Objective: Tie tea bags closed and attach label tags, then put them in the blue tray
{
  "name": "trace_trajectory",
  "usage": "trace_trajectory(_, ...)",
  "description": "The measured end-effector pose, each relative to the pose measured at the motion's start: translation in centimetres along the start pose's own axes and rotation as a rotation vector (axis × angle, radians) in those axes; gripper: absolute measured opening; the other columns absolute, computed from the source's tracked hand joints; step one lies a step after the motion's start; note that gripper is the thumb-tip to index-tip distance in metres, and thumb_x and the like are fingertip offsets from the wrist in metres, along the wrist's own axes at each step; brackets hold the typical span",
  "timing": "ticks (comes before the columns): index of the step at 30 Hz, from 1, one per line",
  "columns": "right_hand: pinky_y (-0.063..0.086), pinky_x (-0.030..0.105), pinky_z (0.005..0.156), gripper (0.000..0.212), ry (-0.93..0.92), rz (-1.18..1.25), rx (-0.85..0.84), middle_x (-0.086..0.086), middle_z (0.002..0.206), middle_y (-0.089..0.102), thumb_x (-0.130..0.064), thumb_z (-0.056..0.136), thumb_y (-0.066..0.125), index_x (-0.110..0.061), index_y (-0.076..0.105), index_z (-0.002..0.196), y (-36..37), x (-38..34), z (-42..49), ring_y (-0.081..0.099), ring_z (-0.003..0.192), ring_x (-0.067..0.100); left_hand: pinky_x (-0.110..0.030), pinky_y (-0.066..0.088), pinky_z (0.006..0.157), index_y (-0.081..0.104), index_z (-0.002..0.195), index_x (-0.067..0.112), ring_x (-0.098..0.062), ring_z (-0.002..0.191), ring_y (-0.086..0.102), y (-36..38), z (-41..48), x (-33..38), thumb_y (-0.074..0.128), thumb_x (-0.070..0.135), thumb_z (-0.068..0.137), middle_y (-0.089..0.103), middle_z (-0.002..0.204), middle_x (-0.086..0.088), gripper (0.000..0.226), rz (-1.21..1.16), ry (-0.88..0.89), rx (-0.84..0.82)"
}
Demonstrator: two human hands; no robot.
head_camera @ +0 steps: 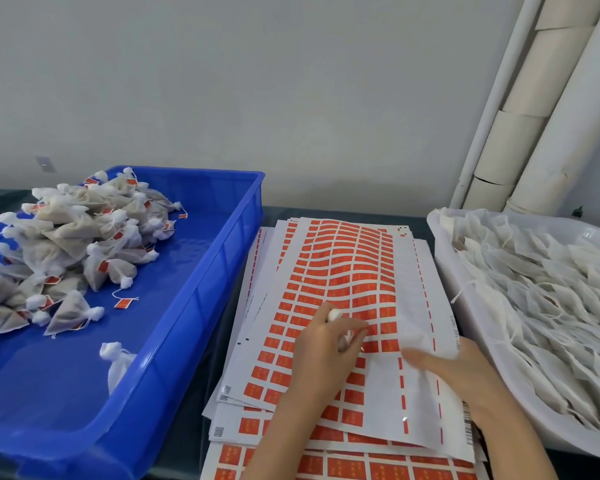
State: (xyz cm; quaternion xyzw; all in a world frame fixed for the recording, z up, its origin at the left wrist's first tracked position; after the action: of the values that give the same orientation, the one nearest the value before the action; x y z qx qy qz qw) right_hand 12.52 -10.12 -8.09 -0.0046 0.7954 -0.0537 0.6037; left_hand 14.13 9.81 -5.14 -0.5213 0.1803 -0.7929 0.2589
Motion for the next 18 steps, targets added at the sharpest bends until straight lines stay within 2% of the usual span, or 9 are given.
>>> trace_trajectory(2,0.058,0.042,0.072,0.036,0.002,0.020,-0.072,0.006,0.092,0.076,-0.013,0.073,0.081,-0.016,0.068,0.106,0.8,-0.3,-0.1,0.073,0.081,0.028,-0.001,0.042,0.068,0.071,0.107,0.038,0.005,0.086,0.051,-0.6,0.1,0.4,0.068,0.041,0.085,0.047,0.098,0.029,0.023,-0.005,0.015,0.017)
trace_trajectory(4,0.058,0.041,0.072,0.041,-0.006,0.048,-0.129,0.008,0.097,0.075,-0.014,0.070,0.082,-0.015,0.069,0.108,1.6,-0.6,-0.1,0.073,0.085,0.030,-0.002,0.043,0.066,0.072,0.106,0.038,0.004,0.087,0.052,-0.5,0.0,0.9,0.069,0.041,0.084,0.045,0.095,0.030,0.022,-0.020,0.049,-0.031)
trace_trajectory(8,0.054,0.051,0.085,0.051,0.033,0.119,-0.184,0.013,0.104,0.073,-0.019,0.066,0.083,-0.016,0.066,0.114,2.7,-0.5,-0.2,0.070,0.091,0.036,-0.005,0.048,0.070,0.071,0.107,0.040,0.004,0.095,0.050,-0.1,-0.6,1.1,0.068,0.052,0.080,0.049,0.098,0.028,0.029,-0.068,0.105,-0.150)
trace_trajectory(11,0.053,0.053,0.086,0.055,0.060,0.173,-0.196,0.018,0.107,0.071,-0.014,0.067,0.080,-0.011,0.063,0.120,2.9,-0.1,-0.1,0.069,0.094,0.040,-0.014,0.052,0.075,0.069,0.108,0.043,0.000,0.099,0.051,-0.1,-0.8,0.5,0.067,0.063,0.074,0.049,0.099,0.027,0.039,-0.106,0.083,-0.183)
trace_trajectory(14,0.056,0.051,0.081,0.052,0.078,0.222,-0.205,0.020,0.108,0.070,-0.012,0.072,0.076,-0.012,0.061,0.122,2.9,0.0,-0.2,0.068,0.094,0.042,-0.011,0.050,0.074,0.070,0.108,0.043,0.001,0.100,0.050,0.0,-0.9,0.3,0.068,0.063,0.073,0.049,0.098,0.028,0.040,-0.161,0.067,-0.180)
trace_trajectory(18,0.058,0.042,0.067,0.046,0.075,0.286,-0.207,0.021,0.106,0.070,-0.013,0.075,0.072,-0.011,0.062,0.119,3.1,-0.1,-0.4,0.069,0.090,0.039,-0.010,0.050,0.074,0.072,0.106,0.038,0.002,0.100,0.050,0.1,-0.6,0.0,0.071,0.048,0.077,0.051,0.098,0.026,0.031,-0.201,0.050,-0.155)
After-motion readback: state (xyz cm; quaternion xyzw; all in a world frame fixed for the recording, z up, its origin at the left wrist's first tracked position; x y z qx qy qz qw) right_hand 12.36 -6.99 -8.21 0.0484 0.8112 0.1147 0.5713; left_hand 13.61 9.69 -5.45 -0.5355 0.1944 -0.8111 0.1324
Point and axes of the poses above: each hand's wrist, its own z-axis towards the middle knuckle, its own y-axis out of the palm, x = y × z, the point moved 8 cm from there along z, towards the middle knuckle
